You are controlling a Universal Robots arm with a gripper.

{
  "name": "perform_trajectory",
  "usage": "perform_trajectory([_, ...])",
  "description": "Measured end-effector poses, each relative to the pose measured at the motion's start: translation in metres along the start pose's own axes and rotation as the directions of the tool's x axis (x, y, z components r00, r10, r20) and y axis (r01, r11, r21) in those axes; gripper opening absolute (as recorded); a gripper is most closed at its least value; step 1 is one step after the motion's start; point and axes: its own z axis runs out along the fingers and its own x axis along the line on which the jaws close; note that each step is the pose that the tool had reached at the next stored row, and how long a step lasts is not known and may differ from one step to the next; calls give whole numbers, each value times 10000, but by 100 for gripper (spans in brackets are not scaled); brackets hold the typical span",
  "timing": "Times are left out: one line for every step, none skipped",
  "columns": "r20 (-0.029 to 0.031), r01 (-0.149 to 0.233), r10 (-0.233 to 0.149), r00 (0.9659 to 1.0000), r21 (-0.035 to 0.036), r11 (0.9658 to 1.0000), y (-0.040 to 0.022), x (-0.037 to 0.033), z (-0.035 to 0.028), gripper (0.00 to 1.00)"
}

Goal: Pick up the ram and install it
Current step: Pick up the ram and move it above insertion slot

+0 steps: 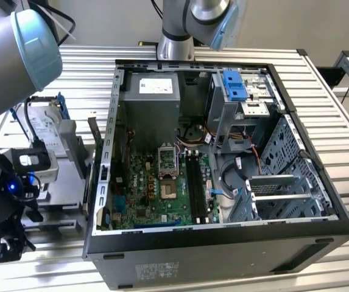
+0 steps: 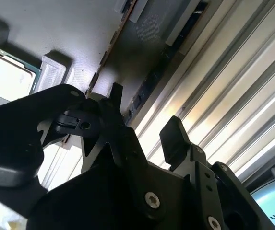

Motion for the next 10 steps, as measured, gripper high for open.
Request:
perform_trajectory([0, 0, 0, 10000, 0, 10000, 0, 1, 1, 100])
perform_trajectory([0, 0, 0, 10000, 0, 10000, 0, 1, 1, 100])
perform_trajectory([0, 0, 0, 10000, 0, 10000, 0, 2, 2, 100])
perform_trajectory([0, 0, 0, 10000, 0, 10000, 0, 2, 2, 100])
perform_trajectory([0, 0, 0, 10000, 0, 10000, 0, 3, 3, 100])
perform_trajectory([1, 0, 0, 10000, 0, 10000, 0, 3, 3, 100])
perform_trajectory([0, 0, 0, 10000, -1, 10000, 0, 4, 3, 100])
perform_trajectory([0, 0, 0, 10000, 0, 10000, 0, 4, 4, 100])
perform_trajectory([0, 0, 0, 10000, 1, 10000, 0, 5, 5, 100])
perform_trajectory([-1, 0, 0, 10000, 0, 10000, 0, 3, 5, 100])
